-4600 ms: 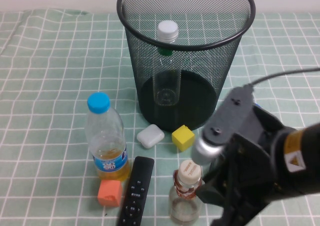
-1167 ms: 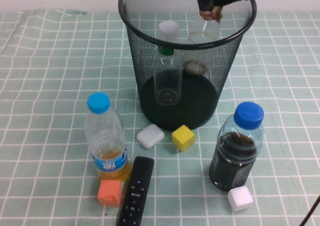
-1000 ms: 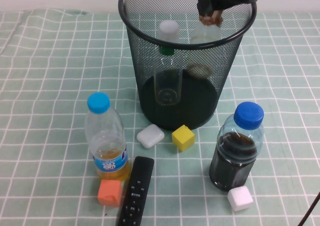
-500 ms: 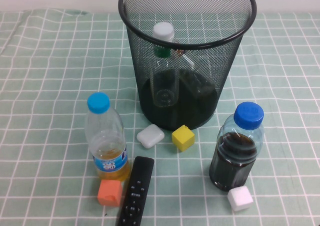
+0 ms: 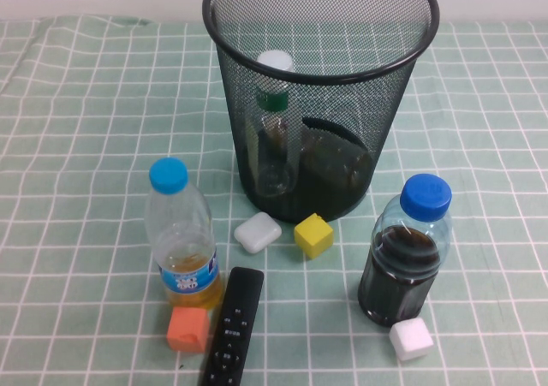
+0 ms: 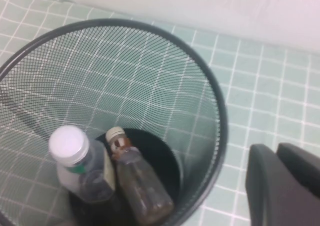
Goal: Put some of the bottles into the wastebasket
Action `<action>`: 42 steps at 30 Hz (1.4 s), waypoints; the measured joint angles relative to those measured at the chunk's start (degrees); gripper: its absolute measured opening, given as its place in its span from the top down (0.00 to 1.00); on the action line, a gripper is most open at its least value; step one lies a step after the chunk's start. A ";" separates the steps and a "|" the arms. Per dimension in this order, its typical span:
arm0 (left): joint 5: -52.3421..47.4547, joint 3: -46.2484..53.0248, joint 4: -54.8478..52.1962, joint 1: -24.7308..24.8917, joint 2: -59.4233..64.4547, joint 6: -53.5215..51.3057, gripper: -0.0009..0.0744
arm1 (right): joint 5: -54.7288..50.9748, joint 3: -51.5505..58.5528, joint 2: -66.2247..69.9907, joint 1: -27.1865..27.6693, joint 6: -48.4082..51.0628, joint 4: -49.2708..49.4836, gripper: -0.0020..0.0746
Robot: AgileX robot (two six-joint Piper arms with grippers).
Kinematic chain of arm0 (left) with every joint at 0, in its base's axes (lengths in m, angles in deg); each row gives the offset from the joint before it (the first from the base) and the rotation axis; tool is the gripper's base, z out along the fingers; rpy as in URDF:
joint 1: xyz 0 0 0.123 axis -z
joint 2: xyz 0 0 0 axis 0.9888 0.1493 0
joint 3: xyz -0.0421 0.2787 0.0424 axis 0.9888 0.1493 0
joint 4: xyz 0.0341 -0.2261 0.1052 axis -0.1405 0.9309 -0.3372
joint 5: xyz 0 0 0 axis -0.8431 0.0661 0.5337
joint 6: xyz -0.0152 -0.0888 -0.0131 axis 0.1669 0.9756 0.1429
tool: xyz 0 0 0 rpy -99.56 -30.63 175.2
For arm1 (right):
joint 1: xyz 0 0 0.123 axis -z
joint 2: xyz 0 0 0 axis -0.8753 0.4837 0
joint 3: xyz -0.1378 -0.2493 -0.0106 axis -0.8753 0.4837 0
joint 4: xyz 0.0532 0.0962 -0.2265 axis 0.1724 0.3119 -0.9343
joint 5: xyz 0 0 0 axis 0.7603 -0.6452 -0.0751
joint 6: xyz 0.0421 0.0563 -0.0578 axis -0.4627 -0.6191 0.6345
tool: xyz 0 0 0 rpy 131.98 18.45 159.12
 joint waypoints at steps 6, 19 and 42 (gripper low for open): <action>0.00 0.00 0.00 0.00 0.00 0.00 0.99 | -0.34 0.00 -1.64 0.00 2.01 -0.93 0.97; 0.00 0.00 0.00 0.00 0.00 0.00 0.99 | 6.32 19.56 -17.44 0.23 11.26 -5.05 0.97; 0.00 0.00 0.00 0.00 0.00 0.00 0.99 | 73.14 128.82 -93.32 25.14 8.15 2.22 0.97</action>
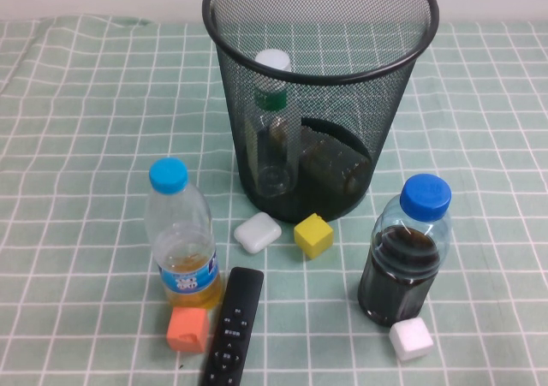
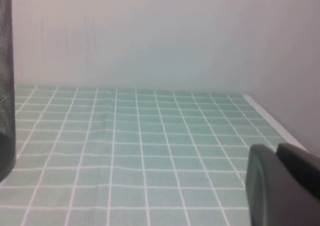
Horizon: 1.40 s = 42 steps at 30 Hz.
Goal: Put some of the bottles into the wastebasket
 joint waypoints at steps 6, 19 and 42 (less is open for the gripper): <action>0.00 0.00 0.00 0.00 0.00 0.00 0.99 | -4.67 0.38 -2.69 0.00 -0.49 1.32 0.97; 0.00 0.00 0.00 0.00 0.00 0.00 0.99 | -21.33 0.38 -2.69 0.54 -1.26 1.32 0.97; 0.00 0.00 0.00 0.00 0.00 0.00 0.99 | -21.55 0.38 -2.69 0.54 -1.58 1.32 0.97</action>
